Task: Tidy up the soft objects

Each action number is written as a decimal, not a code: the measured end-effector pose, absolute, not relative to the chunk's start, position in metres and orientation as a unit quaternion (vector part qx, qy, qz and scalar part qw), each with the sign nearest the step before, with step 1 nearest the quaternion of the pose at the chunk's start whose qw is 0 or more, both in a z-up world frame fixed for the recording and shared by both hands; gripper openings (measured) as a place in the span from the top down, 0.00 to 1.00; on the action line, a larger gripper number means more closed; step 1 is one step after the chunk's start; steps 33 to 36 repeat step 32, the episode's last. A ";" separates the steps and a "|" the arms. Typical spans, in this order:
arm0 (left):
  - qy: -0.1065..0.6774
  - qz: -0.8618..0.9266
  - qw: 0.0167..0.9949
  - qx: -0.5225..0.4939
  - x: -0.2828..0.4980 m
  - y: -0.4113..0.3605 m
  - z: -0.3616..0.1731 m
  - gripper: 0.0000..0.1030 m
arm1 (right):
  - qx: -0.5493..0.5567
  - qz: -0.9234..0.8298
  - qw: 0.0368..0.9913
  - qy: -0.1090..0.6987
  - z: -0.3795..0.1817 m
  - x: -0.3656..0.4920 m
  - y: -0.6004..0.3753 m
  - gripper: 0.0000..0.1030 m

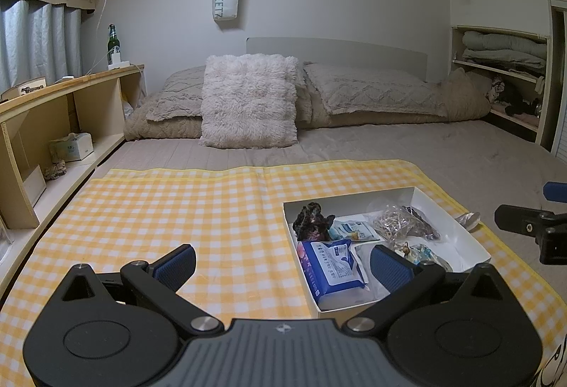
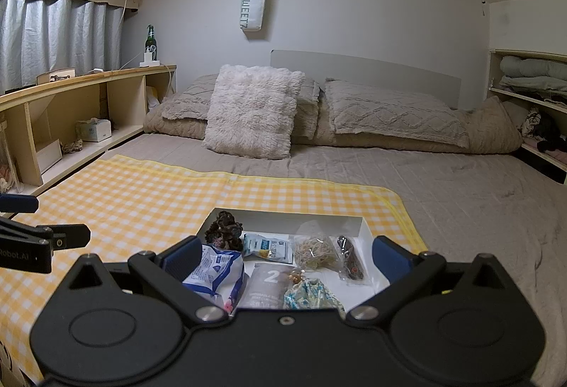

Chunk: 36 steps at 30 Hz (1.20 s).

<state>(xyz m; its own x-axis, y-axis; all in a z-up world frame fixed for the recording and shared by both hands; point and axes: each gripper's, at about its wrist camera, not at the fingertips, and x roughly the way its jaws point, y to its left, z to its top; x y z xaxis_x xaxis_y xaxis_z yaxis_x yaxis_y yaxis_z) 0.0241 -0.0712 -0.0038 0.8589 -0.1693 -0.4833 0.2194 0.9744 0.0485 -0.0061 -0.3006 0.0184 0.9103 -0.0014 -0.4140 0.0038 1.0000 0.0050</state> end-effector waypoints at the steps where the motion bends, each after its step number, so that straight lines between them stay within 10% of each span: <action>1: 0.246 -0.101 0.963 0.051 0.025 -0.071 -0.004 0.00 | 0.003 -0.001 0.977 0.212 0.019 -0.006 -0.301 0.00; 36: 0.247 -0.094 0.963 0.049 0.024 -0.067 -0.001 0.00 | 0.001 0.000 0.977 0.213 0.018 -0.006 -0.301 0.00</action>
